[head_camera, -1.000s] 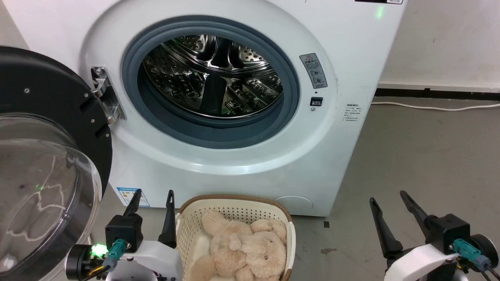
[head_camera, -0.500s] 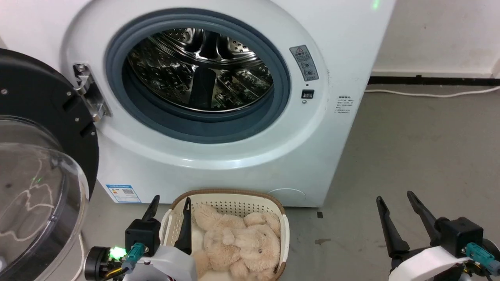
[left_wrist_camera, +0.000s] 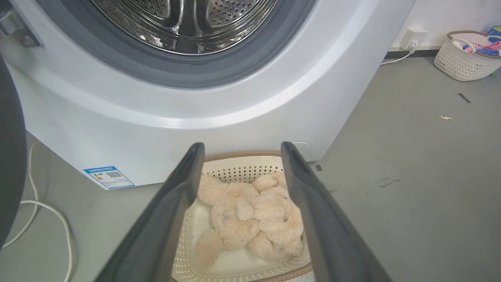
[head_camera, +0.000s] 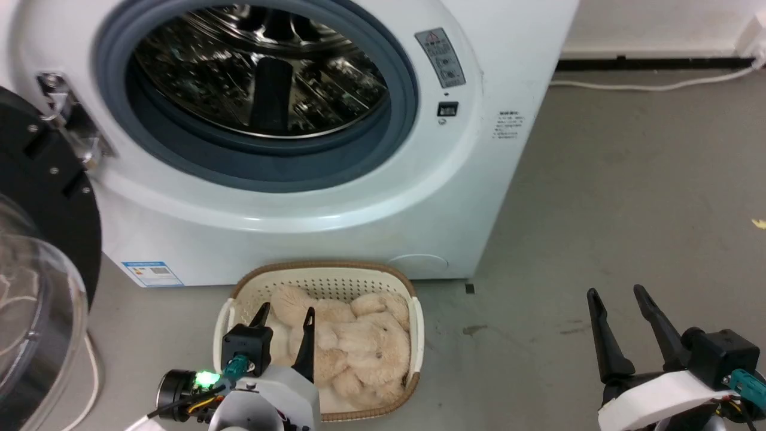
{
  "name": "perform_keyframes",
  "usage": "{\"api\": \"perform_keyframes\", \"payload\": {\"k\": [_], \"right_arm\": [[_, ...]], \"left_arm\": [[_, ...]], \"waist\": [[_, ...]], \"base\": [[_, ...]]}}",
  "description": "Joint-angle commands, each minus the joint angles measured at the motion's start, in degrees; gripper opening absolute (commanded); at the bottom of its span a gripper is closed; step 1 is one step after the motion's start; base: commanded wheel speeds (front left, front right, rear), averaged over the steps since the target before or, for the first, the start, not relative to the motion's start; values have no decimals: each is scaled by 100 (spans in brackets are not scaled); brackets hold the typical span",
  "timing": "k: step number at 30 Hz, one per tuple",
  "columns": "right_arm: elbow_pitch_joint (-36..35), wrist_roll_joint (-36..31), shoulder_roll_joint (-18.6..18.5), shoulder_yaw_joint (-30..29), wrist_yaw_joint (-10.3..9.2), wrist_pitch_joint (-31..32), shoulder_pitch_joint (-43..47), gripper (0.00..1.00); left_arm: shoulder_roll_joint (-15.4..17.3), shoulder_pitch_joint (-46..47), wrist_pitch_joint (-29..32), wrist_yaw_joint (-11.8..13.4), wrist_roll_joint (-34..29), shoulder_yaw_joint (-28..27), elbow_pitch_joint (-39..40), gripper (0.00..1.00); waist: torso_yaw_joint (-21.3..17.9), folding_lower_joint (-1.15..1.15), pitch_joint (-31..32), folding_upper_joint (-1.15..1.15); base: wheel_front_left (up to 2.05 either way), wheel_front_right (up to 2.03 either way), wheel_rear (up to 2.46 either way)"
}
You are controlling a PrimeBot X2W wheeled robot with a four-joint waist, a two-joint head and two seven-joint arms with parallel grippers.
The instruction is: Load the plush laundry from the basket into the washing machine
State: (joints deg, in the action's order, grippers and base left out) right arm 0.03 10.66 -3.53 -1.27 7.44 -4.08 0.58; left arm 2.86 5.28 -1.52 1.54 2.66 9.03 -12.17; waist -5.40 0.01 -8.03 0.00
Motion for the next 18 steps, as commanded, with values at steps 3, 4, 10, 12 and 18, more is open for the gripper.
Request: {"api": "perform_keyframes", "payload": {"k": [3,4,10,12,18], "right_arm": [[57,180,-37,56,2,-84,-136,100],[67,221,-33,69,2,-96,-156,100],[175,652,0,86,2,-192,-293,100],[198,747,2,91,3,-215,-336,100],[160,794,-68,223,3,-287,-437,100]], "left_arm": [[43,203,75,75,130,59,-308,100],[64,225,103,73,151,73,-380,100],[220,447,219,147,302,162,-855,100],[252,506,243,162,344,184,-969,100],[344,656,403,210,423,318,-1369,100]], "waist": [[-202,-1,-279,0],[-236,-1,-326,0],[-448,-1,-699,0],[-494,-1,-782,0],[-634,-1,-1029,0]], "base": [[0,0,0],[0,0,0],[0,0,0],[0,0,0],[0,0,0]]}}
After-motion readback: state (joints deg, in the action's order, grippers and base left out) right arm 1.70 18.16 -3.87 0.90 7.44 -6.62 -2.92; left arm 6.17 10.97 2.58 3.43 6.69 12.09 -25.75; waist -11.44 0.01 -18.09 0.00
